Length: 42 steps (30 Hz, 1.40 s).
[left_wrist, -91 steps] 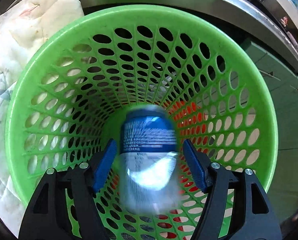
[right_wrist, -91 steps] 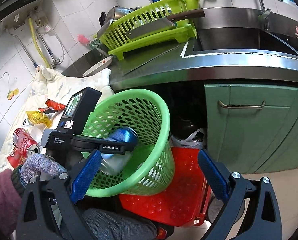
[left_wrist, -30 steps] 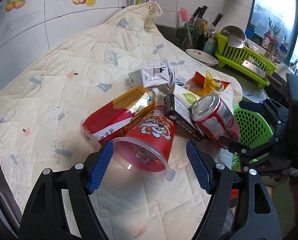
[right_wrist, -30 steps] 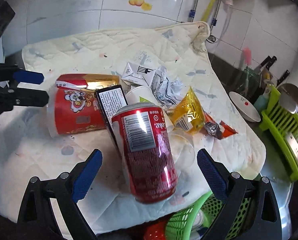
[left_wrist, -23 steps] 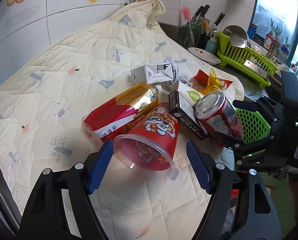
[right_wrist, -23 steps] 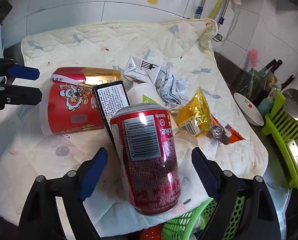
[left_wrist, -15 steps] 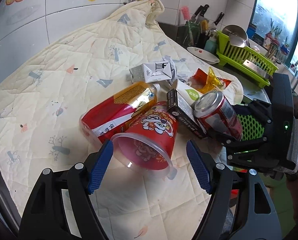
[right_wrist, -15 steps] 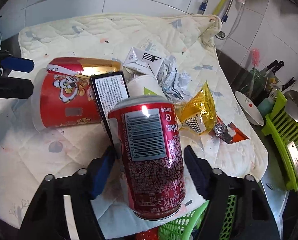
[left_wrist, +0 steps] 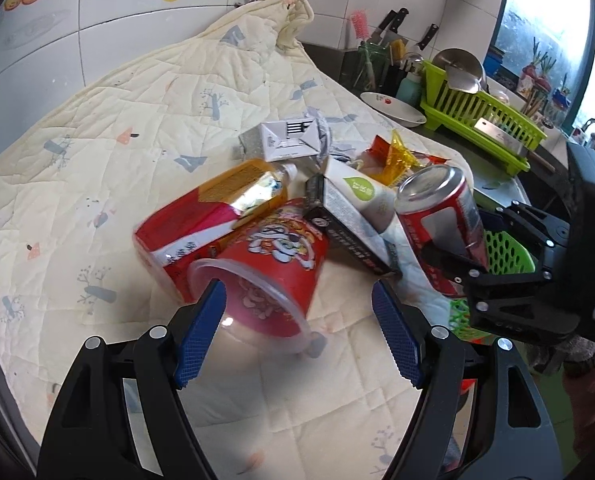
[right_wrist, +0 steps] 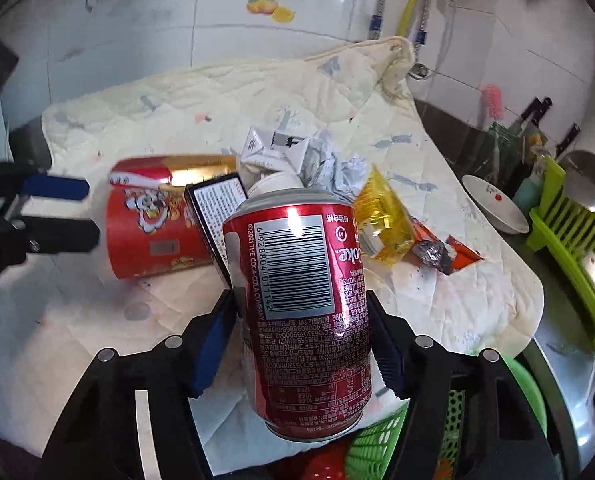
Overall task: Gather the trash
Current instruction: 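Lift the Coca-Cola can with the right tool while the left tool approaches the black box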
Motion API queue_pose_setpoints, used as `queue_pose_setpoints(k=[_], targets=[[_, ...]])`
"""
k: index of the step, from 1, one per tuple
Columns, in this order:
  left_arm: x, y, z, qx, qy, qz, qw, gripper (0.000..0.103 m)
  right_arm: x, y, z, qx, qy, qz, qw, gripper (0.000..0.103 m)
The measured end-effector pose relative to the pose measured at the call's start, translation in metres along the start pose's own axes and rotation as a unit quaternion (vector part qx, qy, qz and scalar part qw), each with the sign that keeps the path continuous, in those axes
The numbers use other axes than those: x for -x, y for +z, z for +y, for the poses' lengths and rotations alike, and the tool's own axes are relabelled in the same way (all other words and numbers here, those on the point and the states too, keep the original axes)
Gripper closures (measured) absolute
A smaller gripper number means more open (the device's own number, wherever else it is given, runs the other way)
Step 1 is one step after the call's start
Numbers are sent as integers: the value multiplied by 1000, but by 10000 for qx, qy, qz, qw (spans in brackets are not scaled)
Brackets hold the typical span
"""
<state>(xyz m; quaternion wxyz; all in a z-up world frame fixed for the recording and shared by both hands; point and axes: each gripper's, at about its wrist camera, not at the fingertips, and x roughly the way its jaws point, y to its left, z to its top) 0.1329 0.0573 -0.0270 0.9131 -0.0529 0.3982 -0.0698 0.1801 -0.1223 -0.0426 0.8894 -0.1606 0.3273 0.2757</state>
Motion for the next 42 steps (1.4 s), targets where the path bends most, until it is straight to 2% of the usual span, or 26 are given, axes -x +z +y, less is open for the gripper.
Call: queue_pose_setpoints(k=[8,13,19,24,28,32,36,42], targets=[[-9,-1,-33,59,-209,-17,9998,30,40,-15,-17,-391,-94,-295,9988,42],[-14,-3,-50,2,-23,-71,10000,31,52,-28,-31,-629,-75,-364,9973,41],[-15,-4,-39,192,40,41,9998,34,56,-39,-38,-788,-49,-388,9961,41],[-6,-6,-29,139,176,59,9997,34,60,-40,-40,-858,-9,-458,9953,41],[9,2,-19,168,267,-87,9995,34,63,-41,-40,-876,-2,-503,9949,41],[9,20,-16,280,73,-14,9996,33,66,-42,-41,-920,-14,-552,9942,41],[2,27,-37,235,-52,20,9997,34,71,-44,-45,-1010,-67,-594,9931,41],[-14,30,-72,459,-103,47,9989,34,80,-55,-57,-1140,-149,-624,9914,41]])
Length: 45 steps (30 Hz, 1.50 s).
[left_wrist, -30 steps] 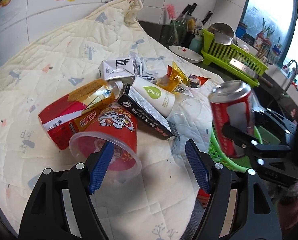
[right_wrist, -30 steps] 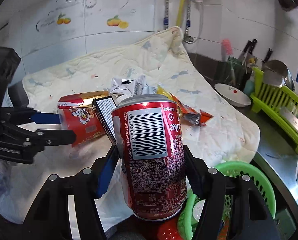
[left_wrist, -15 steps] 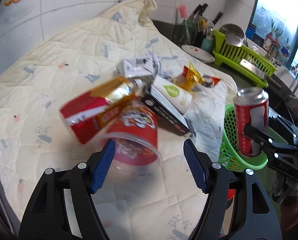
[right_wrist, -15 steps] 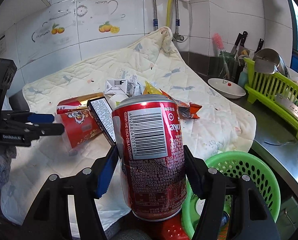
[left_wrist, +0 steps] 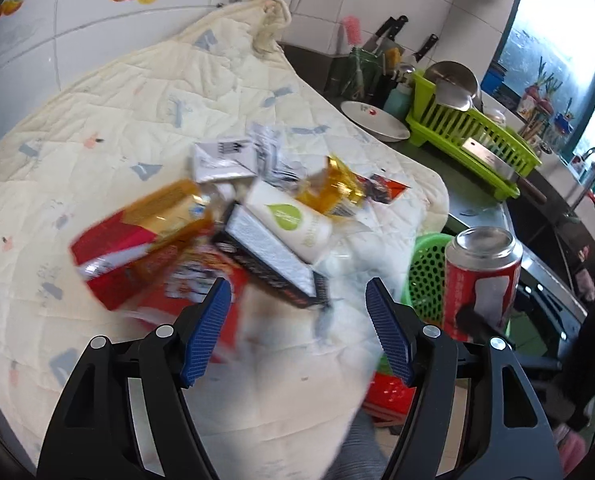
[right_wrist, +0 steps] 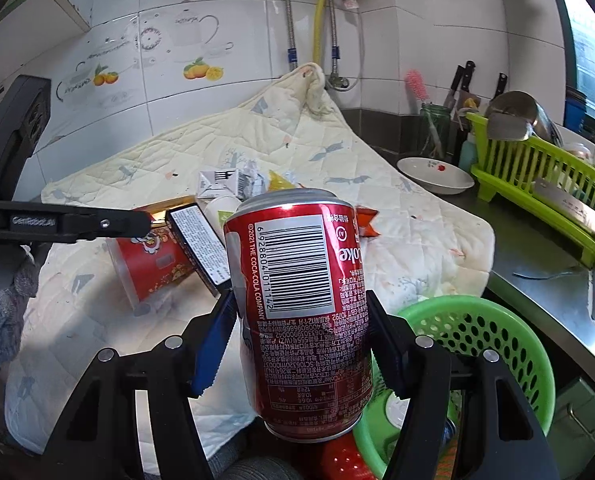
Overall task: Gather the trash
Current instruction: 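Lift the Coca-Cola can with the right tool while the left tool approaches the black box, then drop the Coca-Cola can into the basket with the right tool while the left grasps the black box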
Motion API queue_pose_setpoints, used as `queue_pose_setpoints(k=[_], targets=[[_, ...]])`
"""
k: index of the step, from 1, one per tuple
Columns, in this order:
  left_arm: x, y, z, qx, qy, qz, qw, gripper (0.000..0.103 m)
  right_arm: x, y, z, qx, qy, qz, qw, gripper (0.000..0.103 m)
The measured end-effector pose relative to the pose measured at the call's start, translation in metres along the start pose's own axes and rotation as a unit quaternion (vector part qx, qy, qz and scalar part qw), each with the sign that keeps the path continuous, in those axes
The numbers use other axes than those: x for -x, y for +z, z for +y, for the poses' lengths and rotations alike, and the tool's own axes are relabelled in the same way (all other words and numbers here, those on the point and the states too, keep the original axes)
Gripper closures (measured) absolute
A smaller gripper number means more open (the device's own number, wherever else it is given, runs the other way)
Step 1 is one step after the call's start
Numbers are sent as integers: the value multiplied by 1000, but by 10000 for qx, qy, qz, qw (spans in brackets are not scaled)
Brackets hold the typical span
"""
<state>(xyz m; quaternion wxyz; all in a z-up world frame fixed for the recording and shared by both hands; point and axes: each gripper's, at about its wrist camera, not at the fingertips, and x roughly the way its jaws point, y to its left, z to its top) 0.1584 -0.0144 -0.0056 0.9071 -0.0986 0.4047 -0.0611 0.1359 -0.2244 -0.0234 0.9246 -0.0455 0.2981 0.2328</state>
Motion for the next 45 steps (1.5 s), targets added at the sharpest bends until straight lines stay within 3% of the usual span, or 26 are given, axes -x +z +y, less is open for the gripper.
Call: queue_pose_setpoints(k=[4,12,19,24,35,43,45], targets=[[-19,-3,-15,288,189,59,9994,39,6,-6,-12,-125,-49,-24,9999,41],[-54,-16,-7,1247,557,179,9905,39,16,-22,-33,-309,-105,-30,9995,41],[-56,-13,-5,1541,1038,-33,9826,39,17,-37,-55,-539,-151,16,9984,41],[-58,-16,-11,1757,1172,-137,9773,39,19,-45,-67,-678,-167,33,9976,41],[-73,-19,-7,2386,1741,-247,9551,39,21,-54,-80,-803,-161,54,9966,41],[-86,-21,0,2635,1806,-372,9469,39,22,-60,-86,-918,-240,94,9954,41],[-86,-22,4,2698,1747,-402,9461,44,23,-62,-88,-945,-261,105,9951,41]])
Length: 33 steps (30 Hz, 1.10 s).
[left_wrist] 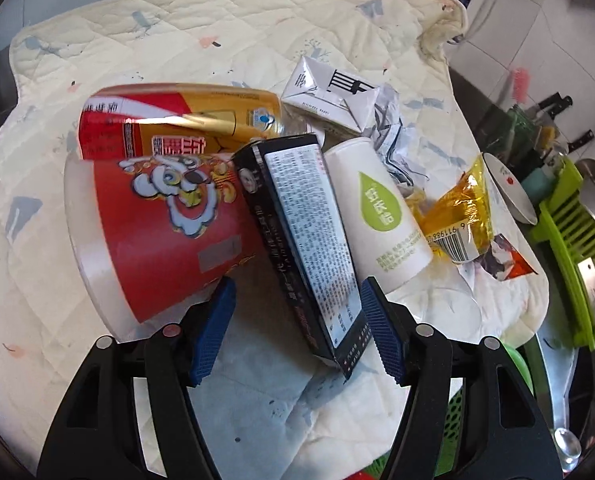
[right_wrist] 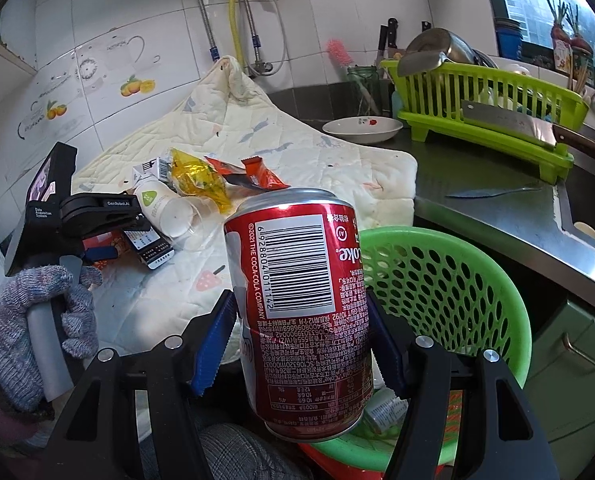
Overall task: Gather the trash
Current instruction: 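Drop the Coca-Cola can into the basket with the right tool while the left grasps the black box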
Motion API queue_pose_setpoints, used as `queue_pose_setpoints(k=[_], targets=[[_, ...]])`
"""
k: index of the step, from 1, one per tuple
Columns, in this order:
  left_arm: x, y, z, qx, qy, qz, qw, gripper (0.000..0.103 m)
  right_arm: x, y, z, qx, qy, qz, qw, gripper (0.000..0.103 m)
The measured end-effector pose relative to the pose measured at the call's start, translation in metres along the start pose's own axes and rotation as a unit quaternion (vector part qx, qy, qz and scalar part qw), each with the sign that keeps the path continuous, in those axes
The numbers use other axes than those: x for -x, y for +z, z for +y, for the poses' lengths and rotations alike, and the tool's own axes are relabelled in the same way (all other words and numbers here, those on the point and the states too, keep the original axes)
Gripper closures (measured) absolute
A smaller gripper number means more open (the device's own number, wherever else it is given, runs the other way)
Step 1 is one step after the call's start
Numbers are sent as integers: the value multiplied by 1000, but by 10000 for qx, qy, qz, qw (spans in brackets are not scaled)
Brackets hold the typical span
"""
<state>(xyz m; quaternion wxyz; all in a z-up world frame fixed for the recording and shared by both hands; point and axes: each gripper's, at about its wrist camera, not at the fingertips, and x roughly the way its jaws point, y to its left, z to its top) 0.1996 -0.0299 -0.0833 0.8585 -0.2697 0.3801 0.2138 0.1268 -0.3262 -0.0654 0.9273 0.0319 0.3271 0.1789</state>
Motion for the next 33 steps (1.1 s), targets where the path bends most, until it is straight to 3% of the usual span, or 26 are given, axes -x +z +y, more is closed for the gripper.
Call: queue_pose_setpoints(k=[1,8,23,33], targets=[[-1,0,2,29,-82,1,10000,53,0,-1,-1,-10,-12,2,10000,41],[3,4,8,-45,-532,-37,9986,79,0,-7,-4,-87,-38,29,10000,41],[44,4,29,-601,-1013,-263,9927,86,7,-8,-23,-396,-334,-20,9987,41],[85,9,29,-941,-1585,-383,9821,86,-14,-9,-58,-860,-537,357,9942,41]])
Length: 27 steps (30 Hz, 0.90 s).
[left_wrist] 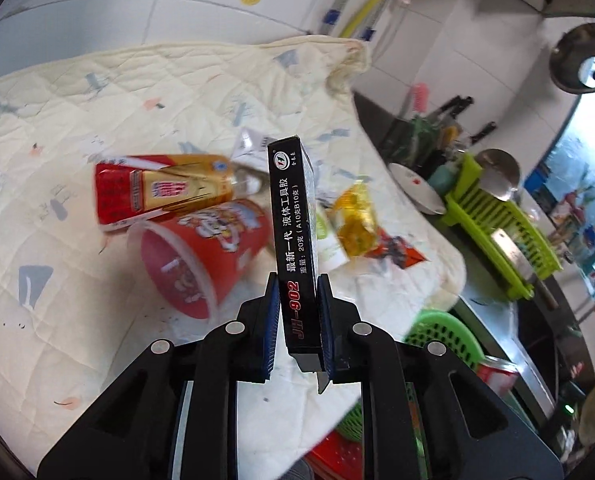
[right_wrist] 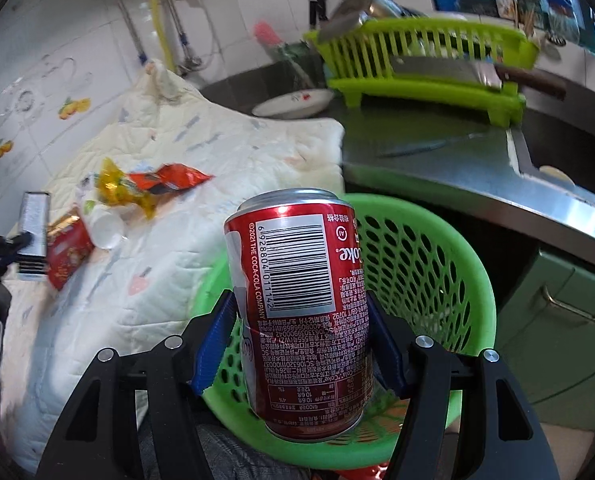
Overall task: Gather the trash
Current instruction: 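Drop the Coca-Cola can into the basket with the right tool while the left grasps the black box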
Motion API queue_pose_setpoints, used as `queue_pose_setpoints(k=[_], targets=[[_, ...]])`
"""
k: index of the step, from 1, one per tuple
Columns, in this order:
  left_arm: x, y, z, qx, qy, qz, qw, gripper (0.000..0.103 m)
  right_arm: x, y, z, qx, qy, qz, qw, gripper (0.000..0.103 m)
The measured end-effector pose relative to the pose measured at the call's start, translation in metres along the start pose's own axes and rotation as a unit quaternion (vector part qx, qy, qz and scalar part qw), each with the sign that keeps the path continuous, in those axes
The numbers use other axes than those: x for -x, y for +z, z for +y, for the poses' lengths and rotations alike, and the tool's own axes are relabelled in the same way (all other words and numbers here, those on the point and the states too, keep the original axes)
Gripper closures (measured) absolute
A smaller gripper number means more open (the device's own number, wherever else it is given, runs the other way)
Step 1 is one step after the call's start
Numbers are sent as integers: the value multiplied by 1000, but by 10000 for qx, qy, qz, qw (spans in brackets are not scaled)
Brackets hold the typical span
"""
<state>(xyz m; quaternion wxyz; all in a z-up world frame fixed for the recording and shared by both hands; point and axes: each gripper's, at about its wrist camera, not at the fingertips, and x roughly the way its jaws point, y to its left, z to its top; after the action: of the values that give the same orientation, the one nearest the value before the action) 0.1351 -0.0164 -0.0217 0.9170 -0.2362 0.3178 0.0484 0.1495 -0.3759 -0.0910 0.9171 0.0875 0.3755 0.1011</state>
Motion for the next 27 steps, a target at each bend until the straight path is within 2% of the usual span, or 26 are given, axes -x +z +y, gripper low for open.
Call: queue_pose_setpoints(k=[7,13,15,21,27], targets=[[5,-5,-30,-414,-440,124,9981,86,-48,2,-9,-542,37,612,9966,41],[-2,-14,-55,-825,-746,313,9933,86,-70,3,-13,-1028,158,746,9918,40],[-4,-17,-63,-931,-802,367,9917,86,-74,3,-16,-1220,251,746,9894,36],[-16,-30,-92,-1383,-1072,603,9827,86,-62,2,-18,-1262,346,588,9897,36],[-36,-52,-120,-1830,-1264,983,9700,86,-26,-1,-27,-1180,225,299,9923,35]])
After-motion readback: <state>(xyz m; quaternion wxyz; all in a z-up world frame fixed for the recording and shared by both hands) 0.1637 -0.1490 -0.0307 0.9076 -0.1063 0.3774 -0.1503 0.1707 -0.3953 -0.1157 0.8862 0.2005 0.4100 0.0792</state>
